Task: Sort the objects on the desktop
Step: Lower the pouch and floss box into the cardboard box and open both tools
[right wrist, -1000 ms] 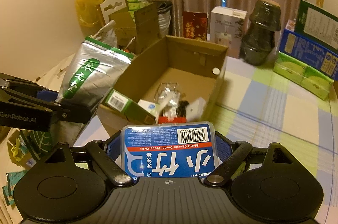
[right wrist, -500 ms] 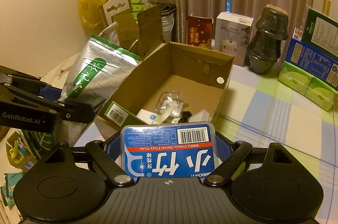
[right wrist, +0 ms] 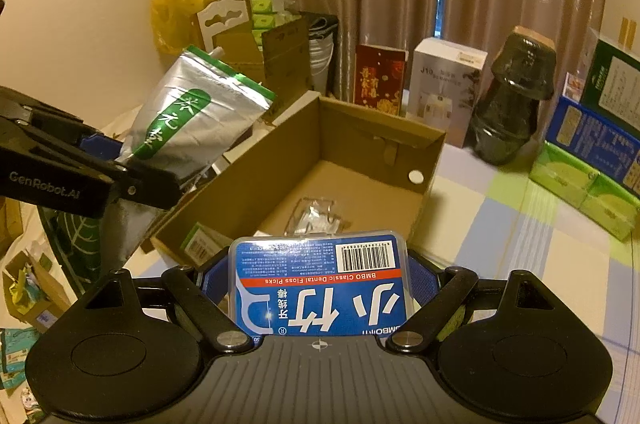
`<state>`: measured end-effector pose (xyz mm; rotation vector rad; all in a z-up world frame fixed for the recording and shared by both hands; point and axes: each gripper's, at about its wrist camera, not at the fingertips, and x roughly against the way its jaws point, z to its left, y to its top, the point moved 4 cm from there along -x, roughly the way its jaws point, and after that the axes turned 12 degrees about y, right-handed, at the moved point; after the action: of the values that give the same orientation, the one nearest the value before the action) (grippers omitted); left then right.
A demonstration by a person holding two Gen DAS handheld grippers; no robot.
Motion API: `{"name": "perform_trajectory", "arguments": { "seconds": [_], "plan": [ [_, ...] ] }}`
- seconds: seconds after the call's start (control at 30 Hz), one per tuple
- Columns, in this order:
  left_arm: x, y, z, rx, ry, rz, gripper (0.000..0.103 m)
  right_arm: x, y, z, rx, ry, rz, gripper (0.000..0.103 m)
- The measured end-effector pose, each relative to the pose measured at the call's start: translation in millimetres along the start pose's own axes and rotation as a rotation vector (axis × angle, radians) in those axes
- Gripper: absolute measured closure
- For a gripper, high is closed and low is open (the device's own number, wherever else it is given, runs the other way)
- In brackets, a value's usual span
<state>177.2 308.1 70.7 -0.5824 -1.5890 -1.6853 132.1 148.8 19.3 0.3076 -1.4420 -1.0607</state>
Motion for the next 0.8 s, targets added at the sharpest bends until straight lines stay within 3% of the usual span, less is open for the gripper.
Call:
{"name": "perform_trajectory", "arguments": {
  "seconds": [0.3,0.8],
  "plan": [
    [-22.0,25.1,2.5,-0.015,-0.003,0.006,0.062,-17.8,16.0,-7.2,0.022,0.003,0.004,0.019],
    [-54.6,38.4,7.3,0.000,-0.012,0.037,0.062,-41.8,24.4,-23.3,0.026,-0.004,0.023,0.019]
  ]
}}
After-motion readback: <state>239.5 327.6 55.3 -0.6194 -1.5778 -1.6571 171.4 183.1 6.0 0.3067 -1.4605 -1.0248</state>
